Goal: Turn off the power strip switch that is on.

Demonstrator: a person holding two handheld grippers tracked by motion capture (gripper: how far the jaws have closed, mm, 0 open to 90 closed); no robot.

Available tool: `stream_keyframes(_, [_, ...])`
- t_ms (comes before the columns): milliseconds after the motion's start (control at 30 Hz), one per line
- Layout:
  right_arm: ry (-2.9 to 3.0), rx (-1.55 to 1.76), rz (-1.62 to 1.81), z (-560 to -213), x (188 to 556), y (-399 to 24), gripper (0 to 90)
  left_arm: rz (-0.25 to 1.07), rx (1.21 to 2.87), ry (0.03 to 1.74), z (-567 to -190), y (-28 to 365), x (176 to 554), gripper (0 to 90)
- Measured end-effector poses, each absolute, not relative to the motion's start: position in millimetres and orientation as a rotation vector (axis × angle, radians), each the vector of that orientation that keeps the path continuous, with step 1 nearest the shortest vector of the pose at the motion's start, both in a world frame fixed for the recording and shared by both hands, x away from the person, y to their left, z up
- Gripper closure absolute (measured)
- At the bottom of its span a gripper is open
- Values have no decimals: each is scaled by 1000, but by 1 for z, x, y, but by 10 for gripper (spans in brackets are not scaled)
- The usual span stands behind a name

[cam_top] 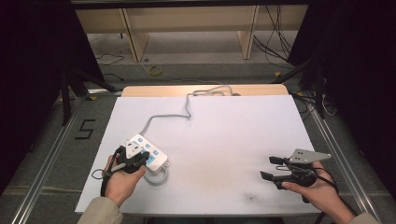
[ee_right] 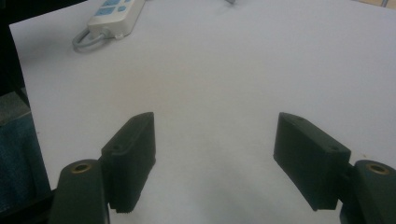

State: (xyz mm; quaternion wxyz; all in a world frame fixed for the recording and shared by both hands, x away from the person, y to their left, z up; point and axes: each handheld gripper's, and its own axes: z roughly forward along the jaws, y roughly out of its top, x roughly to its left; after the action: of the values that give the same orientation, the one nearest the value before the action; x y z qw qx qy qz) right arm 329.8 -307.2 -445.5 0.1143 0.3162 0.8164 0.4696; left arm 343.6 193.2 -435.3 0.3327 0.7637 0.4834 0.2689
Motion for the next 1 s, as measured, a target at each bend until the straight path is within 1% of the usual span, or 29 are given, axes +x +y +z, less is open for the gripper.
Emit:
stream_keyframes(367, [2392, 919, 1379, -445, 330, -307, 299, 684, 2003, 1296, -438, 200, 356, 900])
stream_keyframes(667, [2405, 922, 1371, -446, 331, -306, 300, 715, 2038, 1299, -437, 203, 365, 900])
stream_keyframes(767, [2401, 929, 1376, -446, 331, -306, 301, 702, 2051, 1315, -437, 203, 369, 900])
stream_keyframes(1000, [2406, 922, 1372, -446, 331, -306, 301, 718, 2045, 1327, -435, 203, 380, 900])
